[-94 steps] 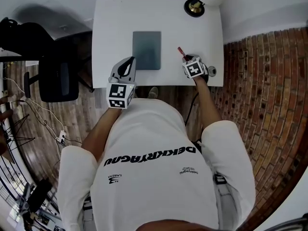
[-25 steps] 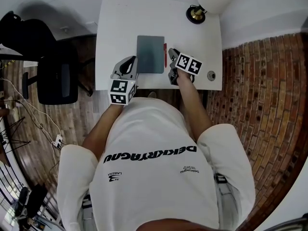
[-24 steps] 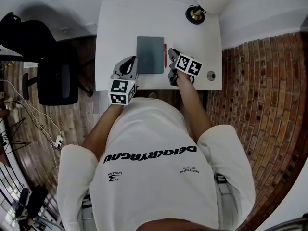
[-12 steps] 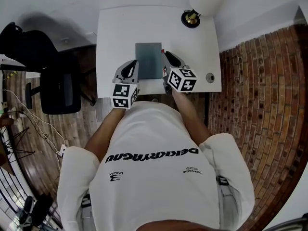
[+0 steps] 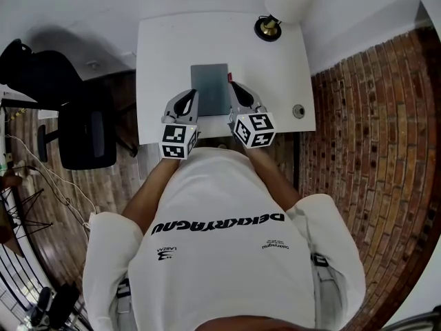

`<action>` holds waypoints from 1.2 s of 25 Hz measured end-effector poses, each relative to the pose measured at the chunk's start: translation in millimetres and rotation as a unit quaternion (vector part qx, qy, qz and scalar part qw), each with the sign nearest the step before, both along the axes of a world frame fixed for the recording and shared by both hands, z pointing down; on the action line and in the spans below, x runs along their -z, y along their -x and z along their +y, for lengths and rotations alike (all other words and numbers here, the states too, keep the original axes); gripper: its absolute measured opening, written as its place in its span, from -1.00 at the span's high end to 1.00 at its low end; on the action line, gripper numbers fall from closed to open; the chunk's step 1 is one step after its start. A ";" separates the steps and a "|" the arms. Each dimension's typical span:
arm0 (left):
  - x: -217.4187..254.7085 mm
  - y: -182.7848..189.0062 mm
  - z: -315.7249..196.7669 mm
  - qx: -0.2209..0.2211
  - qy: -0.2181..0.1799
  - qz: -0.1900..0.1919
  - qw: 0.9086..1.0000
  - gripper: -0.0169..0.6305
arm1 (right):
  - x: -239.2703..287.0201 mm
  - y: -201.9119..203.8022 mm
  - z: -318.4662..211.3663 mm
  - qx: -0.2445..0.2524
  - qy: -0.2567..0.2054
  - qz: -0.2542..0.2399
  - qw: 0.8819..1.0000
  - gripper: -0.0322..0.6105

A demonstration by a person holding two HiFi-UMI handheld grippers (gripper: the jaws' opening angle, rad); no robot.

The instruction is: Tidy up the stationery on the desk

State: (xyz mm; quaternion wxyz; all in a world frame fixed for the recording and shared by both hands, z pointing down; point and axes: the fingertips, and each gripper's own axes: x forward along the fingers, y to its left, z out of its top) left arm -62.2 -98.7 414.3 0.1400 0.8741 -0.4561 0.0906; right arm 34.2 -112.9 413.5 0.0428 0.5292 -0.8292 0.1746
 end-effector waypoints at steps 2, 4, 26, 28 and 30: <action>1.4 -1.5 1.2 -0.002 -0.004 0.000 1.000 0.95 | 1.4 1.2 2.8 0.003 -0.003 0.005 1.000 0.93; 1.9 -3.3 2.4 -0.004 -0.008 -0.001 1.000 0.95 | 2.6 3.6 6.7 0.011 -0.008 0.016 1.000 0.93; -4.6 3.2 11.5 -0.012 -0.007 -0.006 1.000 0.95 | -5.1 14.2 18.9 0.020 0.004 0.027 0.999 0.92; -4.7 4.0 11.7 -0.012 -0.007 -0.005 1.000 0.95 | -5.9 13.6 19.3 0.018 0.005 0.026 0.999 0.92; -5.9 5.0 11.6 -0.011 -0.006 -0.005 1.000 0.95 | -6.5 13.3 19.3 0.016 0.006 0.028 0.999 0.92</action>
